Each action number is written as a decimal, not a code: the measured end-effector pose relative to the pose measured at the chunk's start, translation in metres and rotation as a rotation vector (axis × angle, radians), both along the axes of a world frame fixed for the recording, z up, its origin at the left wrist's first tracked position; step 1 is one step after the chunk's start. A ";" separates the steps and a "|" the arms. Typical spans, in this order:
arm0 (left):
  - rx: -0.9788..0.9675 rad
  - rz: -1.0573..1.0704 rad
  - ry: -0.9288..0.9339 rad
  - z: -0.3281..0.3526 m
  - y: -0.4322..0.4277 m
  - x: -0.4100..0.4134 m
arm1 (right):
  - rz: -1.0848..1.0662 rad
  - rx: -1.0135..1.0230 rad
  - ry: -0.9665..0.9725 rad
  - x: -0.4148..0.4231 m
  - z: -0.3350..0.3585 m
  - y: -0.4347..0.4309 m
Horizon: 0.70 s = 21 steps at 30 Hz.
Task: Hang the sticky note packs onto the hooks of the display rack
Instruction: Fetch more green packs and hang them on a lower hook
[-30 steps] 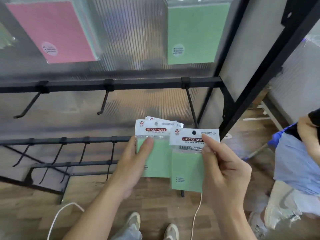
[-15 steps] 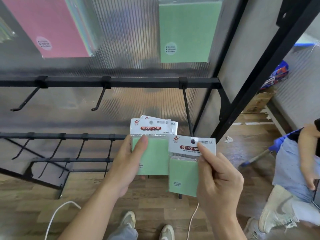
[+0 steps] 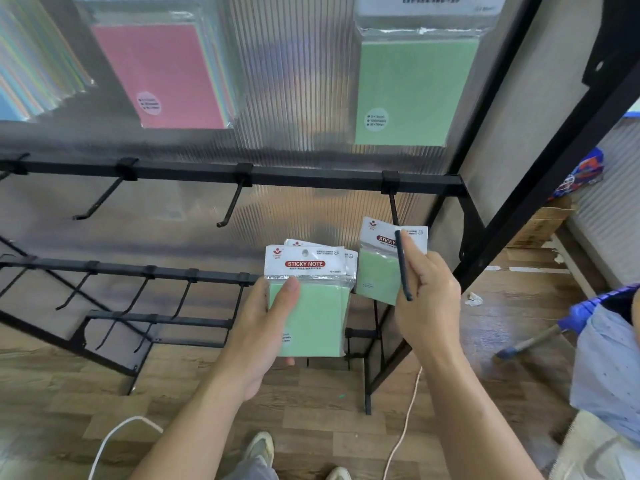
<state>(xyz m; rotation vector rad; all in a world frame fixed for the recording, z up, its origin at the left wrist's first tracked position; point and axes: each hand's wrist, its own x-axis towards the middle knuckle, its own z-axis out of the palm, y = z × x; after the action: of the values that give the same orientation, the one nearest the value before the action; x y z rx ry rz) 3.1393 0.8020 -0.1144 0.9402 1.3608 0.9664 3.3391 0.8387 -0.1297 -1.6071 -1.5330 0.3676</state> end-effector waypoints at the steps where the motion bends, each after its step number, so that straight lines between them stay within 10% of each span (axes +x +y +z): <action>1: 0.007 -0.009 -0.001 0.002 0.000 0.002 | 0.026 -0.034 -0.042 0.001 0.000 0.006; 12: 0.050 -0.058 -0.019 0.019 0.006 0.013 | 0.030 -0.279 -0.020 0.009 0.031 0.039; 21: 0.068 -0.048 -0.156 0.018 -0.005 0.021 | -0.021 0.271 0.446 -0.018 0.047 -0.050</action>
<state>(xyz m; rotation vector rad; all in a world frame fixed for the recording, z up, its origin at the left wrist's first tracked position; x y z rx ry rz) 3.1604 0.7972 -0.0964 0.9247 1.1762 1.0323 3.3207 0.7890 -0.0822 -1.2288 -1.1680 0.4510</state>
